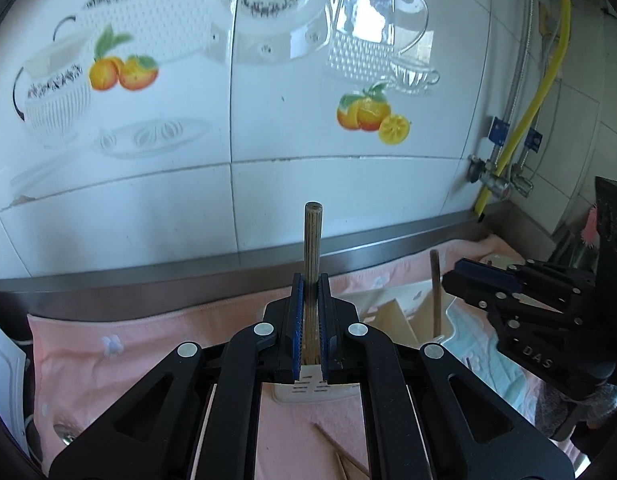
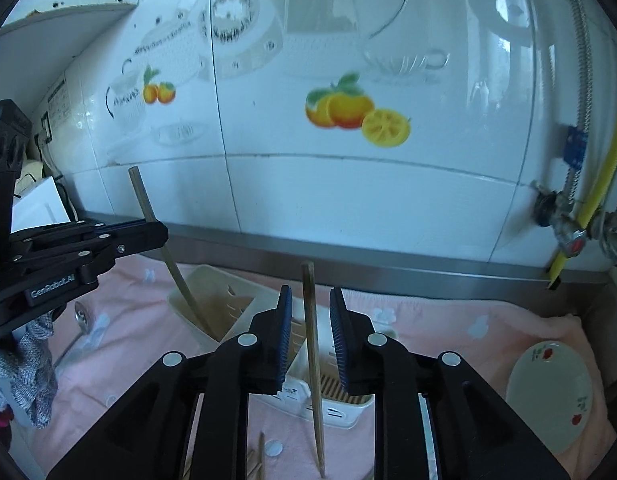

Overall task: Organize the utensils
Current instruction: 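Drop the chopsticks into the holder and open both tools, then move both tools back over the remaining chopsticks, then grasp a chopstick with the right tool while the left tool approaches another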

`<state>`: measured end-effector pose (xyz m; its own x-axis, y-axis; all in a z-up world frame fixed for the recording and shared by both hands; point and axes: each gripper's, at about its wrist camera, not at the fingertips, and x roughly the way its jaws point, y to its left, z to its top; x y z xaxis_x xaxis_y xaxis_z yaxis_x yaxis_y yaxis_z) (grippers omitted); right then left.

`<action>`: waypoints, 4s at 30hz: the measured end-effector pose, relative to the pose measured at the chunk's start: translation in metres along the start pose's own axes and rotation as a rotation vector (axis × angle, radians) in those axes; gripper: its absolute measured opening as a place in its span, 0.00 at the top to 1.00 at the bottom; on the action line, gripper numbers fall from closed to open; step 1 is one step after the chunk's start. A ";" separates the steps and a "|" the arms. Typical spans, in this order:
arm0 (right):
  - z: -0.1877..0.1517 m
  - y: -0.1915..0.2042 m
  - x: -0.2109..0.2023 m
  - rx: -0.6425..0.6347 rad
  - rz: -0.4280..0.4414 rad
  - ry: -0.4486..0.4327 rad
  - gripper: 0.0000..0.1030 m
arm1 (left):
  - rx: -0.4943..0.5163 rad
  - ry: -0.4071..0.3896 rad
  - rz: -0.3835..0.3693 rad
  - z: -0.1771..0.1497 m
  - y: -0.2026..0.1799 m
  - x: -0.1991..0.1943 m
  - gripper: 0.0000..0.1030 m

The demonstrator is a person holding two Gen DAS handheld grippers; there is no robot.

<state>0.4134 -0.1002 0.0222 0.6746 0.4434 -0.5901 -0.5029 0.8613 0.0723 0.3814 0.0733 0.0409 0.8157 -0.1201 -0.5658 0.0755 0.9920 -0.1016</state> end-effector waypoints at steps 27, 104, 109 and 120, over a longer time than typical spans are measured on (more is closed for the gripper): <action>0.057 0.007 -0.066 -0.031 -0.073 -0.198 0.94 | 0.004 0.003 0.010 -0.006 0.003 -0.010 0.64; -0.240 0.052 -0.053 -0.054 0.005 0.224 0.84 | -0.266 0.091 0.073 -0.245 0.015 -0.136 0.47; -0.239 0.055 -0.051 -0.075 -0.010 0.227 0.87 | -0.257 0.109 0.047 -0.251 0.002 -0.133 0.47; -0.237 0.052 -0.045 -0.068 0.001 0.228 0.89 | -0.215 0.134 0.031 -0.258 -0.028 -0.125 0.47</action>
<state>0.2291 -0.1336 -0.1381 0.5387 0.3700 -0.7569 -0.5437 0.8390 0.0232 0.1289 0.0500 -0.0967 0.7311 -0.1080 -0.6737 -0.0838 0.9657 -0.2458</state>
